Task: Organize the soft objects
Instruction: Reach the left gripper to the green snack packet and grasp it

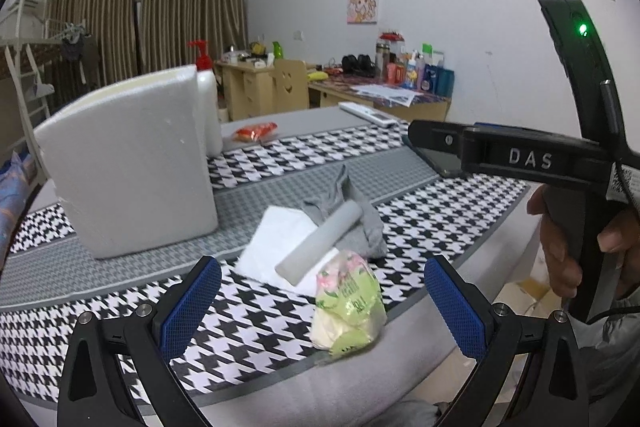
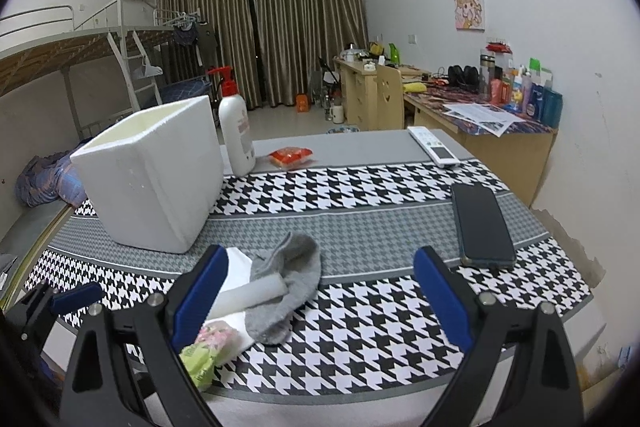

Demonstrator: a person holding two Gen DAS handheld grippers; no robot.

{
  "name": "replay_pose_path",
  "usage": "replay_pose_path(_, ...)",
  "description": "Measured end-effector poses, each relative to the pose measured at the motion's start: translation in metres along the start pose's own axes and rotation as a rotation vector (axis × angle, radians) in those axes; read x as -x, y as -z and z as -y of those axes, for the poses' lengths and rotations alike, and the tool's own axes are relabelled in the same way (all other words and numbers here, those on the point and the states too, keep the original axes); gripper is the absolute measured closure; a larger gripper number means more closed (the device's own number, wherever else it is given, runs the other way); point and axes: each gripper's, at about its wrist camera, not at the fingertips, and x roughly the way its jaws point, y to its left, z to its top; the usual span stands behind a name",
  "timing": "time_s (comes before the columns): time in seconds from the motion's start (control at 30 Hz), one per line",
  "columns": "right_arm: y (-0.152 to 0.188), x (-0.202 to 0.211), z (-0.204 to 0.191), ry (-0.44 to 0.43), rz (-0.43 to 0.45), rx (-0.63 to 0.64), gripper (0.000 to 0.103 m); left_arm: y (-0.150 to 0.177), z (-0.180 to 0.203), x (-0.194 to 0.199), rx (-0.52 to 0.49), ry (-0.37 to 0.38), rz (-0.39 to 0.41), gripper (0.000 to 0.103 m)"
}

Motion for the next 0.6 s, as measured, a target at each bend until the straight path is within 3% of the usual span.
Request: replay_pose_path(0.6,0.011,-0.022,0.007,-0.018,-0.061,-0.026,0.007,0.023,0.007,-0.041,0.006,0.01,-0.157,0.025)
